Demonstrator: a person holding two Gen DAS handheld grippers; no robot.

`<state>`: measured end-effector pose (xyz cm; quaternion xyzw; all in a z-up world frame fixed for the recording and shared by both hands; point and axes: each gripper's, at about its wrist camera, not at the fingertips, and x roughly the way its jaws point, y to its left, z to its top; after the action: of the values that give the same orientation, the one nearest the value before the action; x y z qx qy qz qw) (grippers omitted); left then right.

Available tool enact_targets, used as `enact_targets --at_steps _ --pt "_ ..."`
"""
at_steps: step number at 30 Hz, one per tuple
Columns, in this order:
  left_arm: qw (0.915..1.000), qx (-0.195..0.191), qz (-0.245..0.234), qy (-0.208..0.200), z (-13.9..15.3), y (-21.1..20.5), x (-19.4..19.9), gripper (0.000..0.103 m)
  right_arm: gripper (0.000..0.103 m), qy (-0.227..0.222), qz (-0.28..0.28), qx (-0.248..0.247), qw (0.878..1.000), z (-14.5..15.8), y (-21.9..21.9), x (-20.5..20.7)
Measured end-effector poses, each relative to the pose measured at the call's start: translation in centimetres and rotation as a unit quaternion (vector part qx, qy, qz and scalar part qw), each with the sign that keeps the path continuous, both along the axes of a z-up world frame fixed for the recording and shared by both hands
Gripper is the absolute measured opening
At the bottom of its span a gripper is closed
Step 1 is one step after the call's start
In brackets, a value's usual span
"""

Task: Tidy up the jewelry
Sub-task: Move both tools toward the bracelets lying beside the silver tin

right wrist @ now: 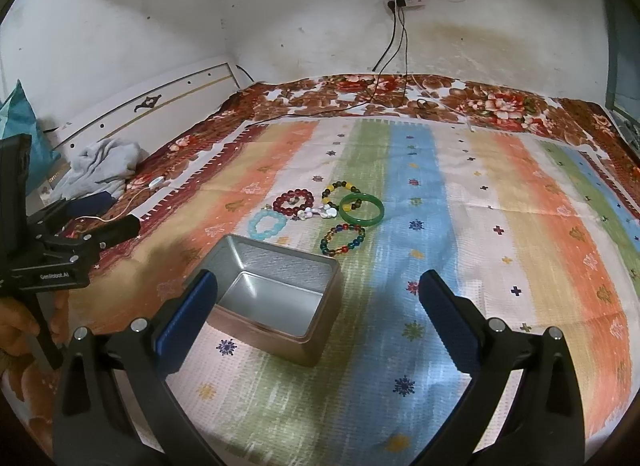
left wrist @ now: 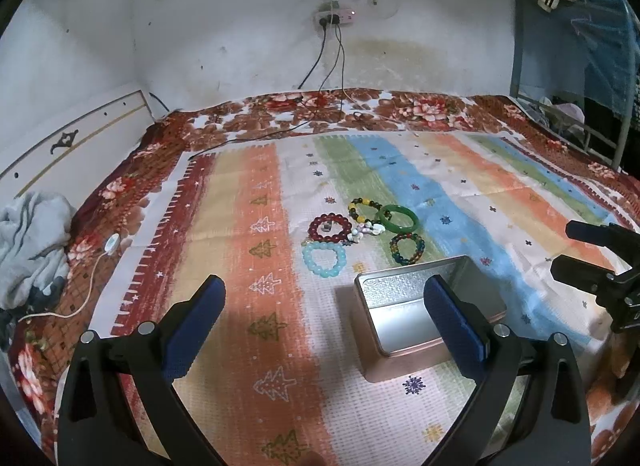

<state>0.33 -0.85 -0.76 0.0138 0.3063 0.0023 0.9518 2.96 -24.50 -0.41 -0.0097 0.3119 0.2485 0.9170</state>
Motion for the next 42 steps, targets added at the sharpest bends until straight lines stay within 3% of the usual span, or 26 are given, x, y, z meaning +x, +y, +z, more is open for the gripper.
enact_targets --at_steps 23,29,36,42 --pt "0.9999 0.004 0.015 0.004 -0.5 0.1 -0.1 0.097 0.099 -0.003 0.007 -0.004 1.000 0.2 0.8 0.8" --pt "0.9996 -0.009 0.028 0.005 -0.3 0.3 0.6 0.097 0.099 -0.003 0.004 -0.008 1.000 0.2 1.0 1.3" --pt "0.9996 0.019 0.019 0.001 -0.4 -0.7 1.8 0.097 0.099 0.010 -0.014 -0.013 1.000 0.2 0.6 2.8" --pt "0.9997 0.003 0.019 0.016 -0.4 0.0 3.1 0.097 0.099 0.008 -0.011 -0.020 1.000 0.2 0.7 3.5"
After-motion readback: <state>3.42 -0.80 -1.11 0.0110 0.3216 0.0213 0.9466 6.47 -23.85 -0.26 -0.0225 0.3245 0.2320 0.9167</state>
